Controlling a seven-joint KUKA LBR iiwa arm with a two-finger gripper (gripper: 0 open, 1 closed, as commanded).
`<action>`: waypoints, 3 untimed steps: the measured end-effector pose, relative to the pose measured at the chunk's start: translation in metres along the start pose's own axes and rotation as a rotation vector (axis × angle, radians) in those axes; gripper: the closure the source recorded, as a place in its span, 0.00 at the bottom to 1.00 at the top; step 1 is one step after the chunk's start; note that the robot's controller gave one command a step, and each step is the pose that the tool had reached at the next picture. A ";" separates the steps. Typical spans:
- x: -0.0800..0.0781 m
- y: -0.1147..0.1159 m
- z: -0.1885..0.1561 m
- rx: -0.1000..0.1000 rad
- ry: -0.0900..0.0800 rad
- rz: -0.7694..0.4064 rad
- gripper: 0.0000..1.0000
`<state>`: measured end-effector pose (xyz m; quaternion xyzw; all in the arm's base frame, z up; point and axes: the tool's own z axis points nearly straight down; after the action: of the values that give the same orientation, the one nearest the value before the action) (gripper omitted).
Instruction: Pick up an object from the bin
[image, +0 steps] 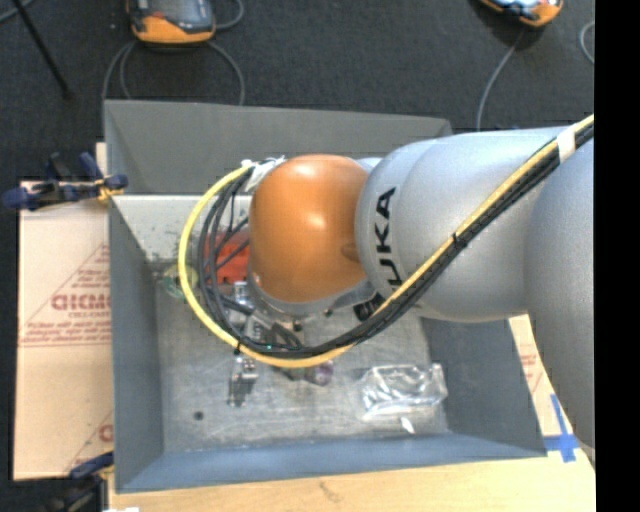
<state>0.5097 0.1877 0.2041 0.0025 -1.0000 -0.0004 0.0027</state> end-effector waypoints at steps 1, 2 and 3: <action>-0.036 -0.076 0.071 0.005 -0.003 -0.084 0.00; -0.088 -0.116 0.117 0.002 -0.010 -0.060 0.00; -0.093 -0.100 0.128 0.005 -0.016 -0.143 0.00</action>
Offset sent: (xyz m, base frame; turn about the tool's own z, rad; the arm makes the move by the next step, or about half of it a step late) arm 0.0351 -0.0690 -0.0677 -0.0908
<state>0.6022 0.0883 0.0752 0.0741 -0.9972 0.0019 -0.0051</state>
